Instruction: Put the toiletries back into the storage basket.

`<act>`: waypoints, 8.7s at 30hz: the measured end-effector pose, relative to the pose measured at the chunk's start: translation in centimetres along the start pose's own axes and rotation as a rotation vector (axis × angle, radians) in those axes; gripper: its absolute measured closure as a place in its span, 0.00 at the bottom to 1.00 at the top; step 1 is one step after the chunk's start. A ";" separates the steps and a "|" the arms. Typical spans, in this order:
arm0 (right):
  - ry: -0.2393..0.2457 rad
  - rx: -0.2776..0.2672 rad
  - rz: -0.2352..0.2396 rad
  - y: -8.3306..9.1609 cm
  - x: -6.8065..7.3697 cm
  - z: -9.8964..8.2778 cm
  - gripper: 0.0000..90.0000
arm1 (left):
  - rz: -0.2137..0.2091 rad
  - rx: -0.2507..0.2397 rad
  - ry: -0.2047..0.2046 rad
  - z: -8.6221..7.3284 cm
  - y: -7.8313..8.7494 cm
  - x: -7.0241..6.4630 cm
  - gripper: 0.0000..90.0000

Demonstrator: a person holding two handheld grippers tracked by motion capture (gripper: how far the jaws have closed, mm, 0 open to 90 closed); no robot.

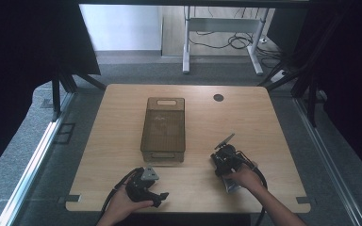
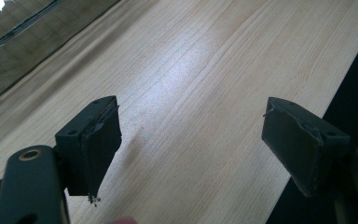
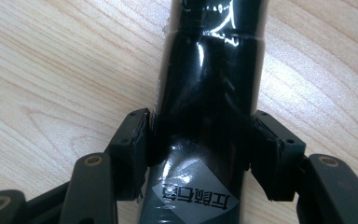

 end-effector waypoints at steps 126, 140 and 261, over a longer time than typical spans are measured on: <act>0.000 -0.231 0.378 8.7 7.9 16.4 0.50 | -0.005 0.032 -0.020 -0.3 -1.0 -0.5 0.22; 0.020 -0.225 0.382 8.5 9.2 17.5 0.50 | -0.009 0.035 -0.025 -0.4 -1.1 -0.5 0.22; -0.377 -0.208 0.436 0.3 13.2 21.9 0.50 | 0.009 0.072 -0.097 -0.5 -2.1 -2.1 0.22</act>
Point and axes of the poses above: each handheld gripper's, and its own axes: y roughly backward along the jaws, z roughly out of its top, x roughly to its left, the point moved 10 cm from there along -y, roughly forward along the jaws, and after that the axes turned 1 degree about z, right-handed, at the moved point
